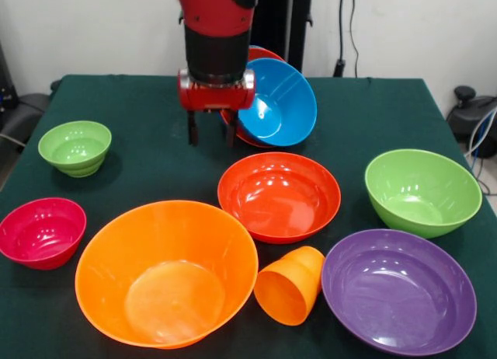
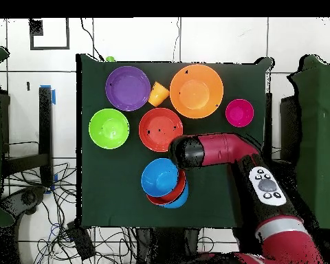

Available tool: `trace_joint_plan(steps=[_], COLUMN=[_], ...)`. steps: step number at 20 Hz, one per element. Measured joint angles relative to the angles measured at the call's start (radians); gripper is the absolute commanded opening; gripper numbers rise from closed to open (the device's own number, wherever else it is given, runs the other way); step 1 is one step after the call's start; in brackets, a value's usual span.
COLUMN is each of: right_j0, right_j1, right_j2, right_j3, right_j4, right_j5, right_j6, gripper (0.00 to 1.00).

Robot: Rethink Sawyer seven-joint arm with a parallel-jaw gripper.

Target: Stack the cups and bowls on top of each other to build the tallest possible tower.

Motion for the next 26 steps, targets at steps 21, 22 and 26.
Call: trace_joint_plan(steps=[21,22,26], right_j0=[0.069,0.070,0.069], right_j1=[0.247,0.249,0.260], right_j2=[0.011,0.012,0.012], right_j3=[-0.372,-0.377,-0.389], right_j4=[0.043,0.043,0.043], right_j5=[0.150,0.157,0.164], right_j6=[0.000,0.000,0.000], gripper=[0.00,0.00,0.00])
